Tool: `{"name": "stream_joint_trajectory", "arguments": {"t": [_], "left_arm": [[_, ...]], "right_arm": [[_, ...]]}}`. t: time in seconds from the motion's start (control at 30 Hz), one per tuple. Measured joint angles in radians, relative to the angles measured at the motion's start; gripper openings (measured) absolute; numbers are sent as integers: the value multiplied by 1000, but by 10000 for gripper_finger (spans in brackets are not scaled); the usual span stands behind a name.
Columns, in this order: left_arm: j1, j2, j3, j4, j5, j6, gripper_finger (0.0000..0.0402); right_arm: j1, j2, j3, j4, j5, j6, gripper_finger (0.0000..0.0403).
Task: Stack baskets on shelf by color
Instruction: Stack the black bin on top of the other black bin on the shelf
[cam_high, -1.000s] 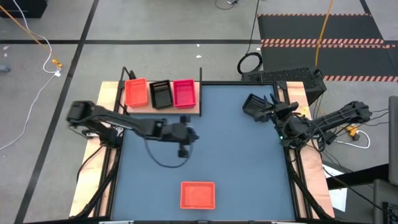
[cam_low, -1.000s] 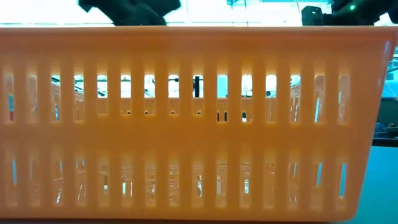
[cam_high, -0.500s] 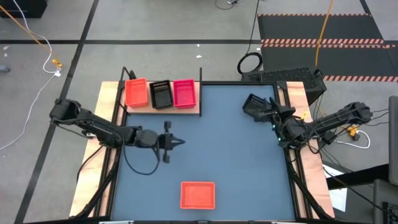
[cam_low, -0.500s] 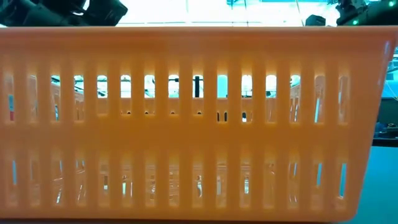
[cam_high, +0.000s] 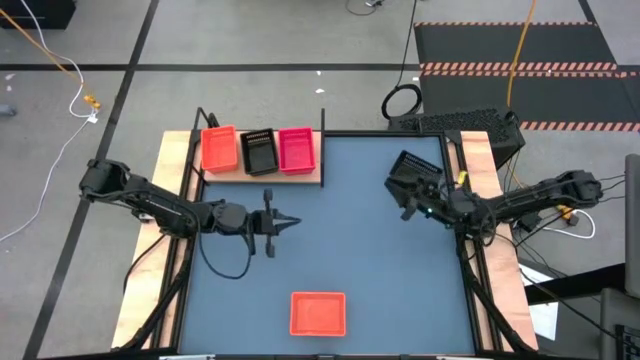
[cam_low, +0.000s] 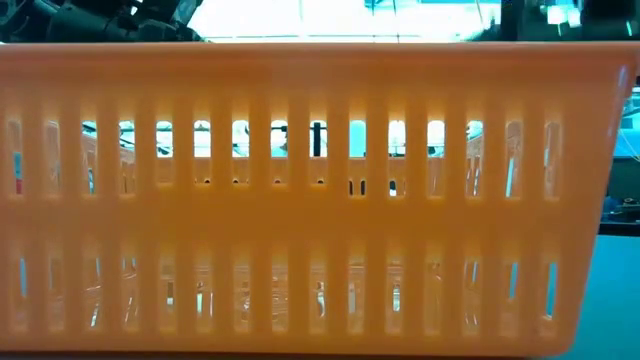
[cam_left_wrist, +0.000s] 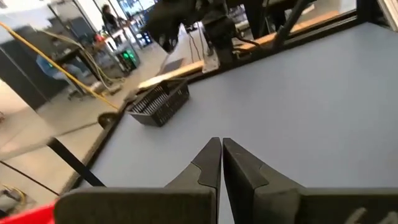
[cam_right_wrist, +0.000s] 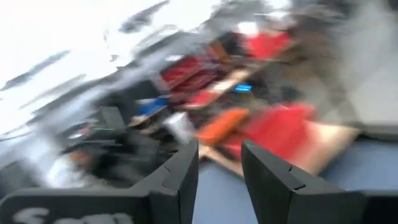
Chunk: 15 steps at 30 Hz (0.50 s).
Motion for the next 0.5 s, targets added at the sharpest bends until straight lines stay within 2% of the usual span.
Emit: {"name": "stream_joint_trajectory", "arguments": {"t": [0.07,0.13,0.23,0.37,0.43,0.5], "left_arm": [[8,0,0,18,0,28,20],[17,0,0,37,0,35,20],[35,1,0,71,-8,31,20],[57,0,0,106,-46,-21,24],[60,0,0,98,-47,-35,35],[60,1,0,93,-46,-35,51]], "right_arm": [[18,39,94,6,-88,-72,112],[46,98,200,-87,-78,-145,108],[52,197,363,-336,79,-219,105],[-37,273,563,-796,368,-216,104],[-121,273,649,-1069,411,-113,104],[-226,271,718,-1309,360,-1,104]]}}
